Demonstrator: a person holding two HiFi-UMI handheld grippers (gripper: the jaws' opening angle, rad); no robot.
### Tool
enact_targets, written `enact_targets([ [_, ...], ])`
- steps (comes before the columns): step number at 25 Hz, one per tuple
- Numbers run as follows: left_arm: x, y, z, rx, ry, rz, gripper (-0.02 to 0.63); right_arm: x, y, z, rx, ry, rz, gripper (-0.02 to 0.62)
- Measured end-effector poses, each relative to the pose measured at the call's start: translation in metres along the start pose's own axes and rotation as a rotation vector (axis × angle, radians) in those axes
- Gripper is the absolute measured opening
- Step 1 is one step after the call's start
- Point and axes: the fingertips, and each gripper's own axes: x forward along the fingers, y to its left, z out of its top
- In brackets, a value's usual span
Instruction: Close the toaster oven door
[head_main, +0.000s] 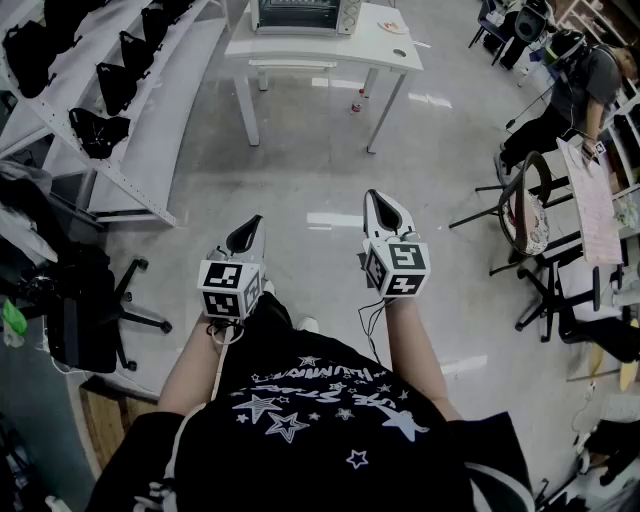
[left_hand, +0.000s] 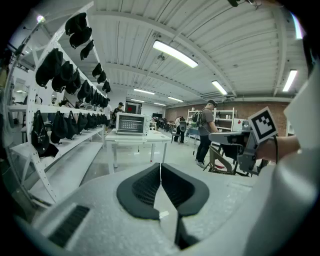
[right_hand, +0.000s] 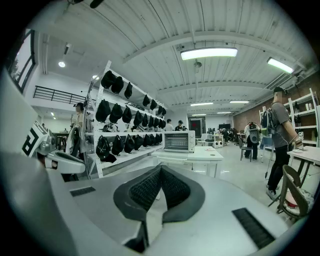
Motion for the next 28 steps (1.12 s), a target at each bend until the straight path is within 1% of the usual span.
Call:
enact_targets([
  [7,0.004,-0.004,-0.002,-0.002,0.001,-0.005,0.023,0.000,-0.004,-0.005,0.014,0.010,-0.009,0.002],
  [12,0.006,0.001,-0.008,-0.017,0.017,0.000,0.023,0.006,-0.005,-0.012,0.019,0.029,-0.014,0.002],
  [15,0.008,0.007,-0.008,-0.021,0.020,0.003,0.023,0.013,-0.006,-0.011,0.030,0.023,-0.018,0.002],
  [19,0.017,0.025,-0.001,-0.024,0.013,0.011,0.023,0.030,-0.003,0.000,0.048,-0.023,-0.001,0.003],
  [25,0.048,0.067,0.016,-0.036,0.003,0.002,0.023,0.077,0.002,0.020,0.049,-0.041,-0.005,0.003],
  [28,0.068,0.091,0.031,-0.032,-0.003,-0.009,0.023,0.105,0.002,0.033,0.046,-0.044,-0.017,0.005],
])
